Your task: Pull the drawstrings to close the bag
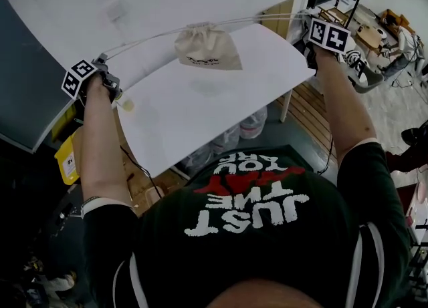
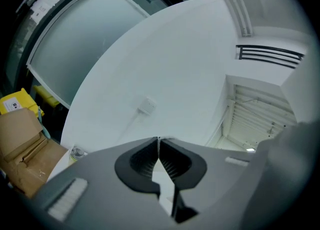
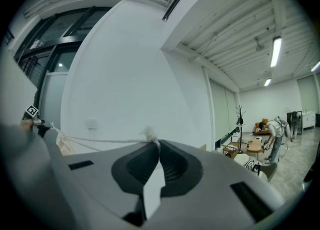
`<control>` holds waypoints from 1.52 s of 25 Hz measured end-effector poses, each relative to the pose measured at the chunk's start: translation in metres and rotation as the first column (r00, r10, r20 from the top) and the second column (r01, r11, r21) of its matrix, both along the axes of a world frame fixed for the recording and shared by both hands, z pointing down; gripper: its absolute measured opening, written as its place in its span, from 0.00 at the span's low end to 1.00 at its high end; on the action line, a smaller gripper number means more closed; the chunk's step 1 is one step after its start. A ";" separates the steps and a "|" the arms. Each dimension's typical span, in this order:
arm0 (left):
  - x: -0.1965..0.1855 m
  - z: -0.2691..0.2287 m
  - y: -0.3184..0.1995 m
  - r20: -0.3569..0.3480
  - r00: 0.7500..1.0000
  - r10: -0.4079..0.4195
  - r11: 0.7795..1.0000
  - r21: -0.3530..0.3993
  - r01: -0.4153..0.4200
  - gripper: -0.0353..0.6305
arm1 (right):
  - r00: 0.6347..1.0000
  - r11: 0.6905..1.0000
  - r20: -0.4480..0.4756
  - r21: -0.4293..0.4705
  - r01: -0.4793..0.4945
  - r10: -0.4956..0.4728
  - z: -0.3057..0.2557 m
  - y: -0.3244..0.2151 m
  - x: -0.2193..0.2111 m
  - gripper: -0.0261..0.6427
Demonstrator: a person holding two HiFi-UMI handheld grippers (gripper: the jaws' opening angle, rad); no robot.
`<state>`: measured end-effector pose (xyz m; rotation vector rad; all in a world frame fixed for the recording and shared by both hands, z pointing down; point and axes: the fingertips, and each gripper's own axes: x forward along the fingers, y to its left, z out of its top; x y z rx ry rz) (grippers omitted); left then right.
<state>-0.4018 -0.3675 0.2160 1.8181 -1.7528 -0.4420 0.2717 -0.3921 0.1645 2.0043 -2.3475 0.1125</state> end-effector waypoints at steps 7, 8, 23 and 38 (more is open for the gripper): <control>0.025 -0.004 0.008 0.137 0.989 0.045 0.998 0.031 -0.050 0.07 | 0.998 0.999 -0.051 0.005 0.045 -0.045 -0.005 0.007 -0.010 0.05; 0.029 -0.005 0.009 0.146 0.988 0.055 0.998 0.034 -0.060 0.07 | 0.997 0.999 -0.055 0.005 0.052 -0.051 -0.005 0.008 -0.012 0.05; 0.048 0.000 -0.012 0.237 0.969 0.073 0.997 0.001 -0.076 0.07 | 0.996 0.996 -0.041 -0.041 0.075 -0.077 0.014 -0.019 -0.024 0.05; 0.074 0.069 -0.043 0.328 0.932 0.155 0.983 -0.150 -0.110 0.07 | 0.990 0.982 -0.052 -0.142 0.124 -0.133 0.062 -0.049 -0.060 0.05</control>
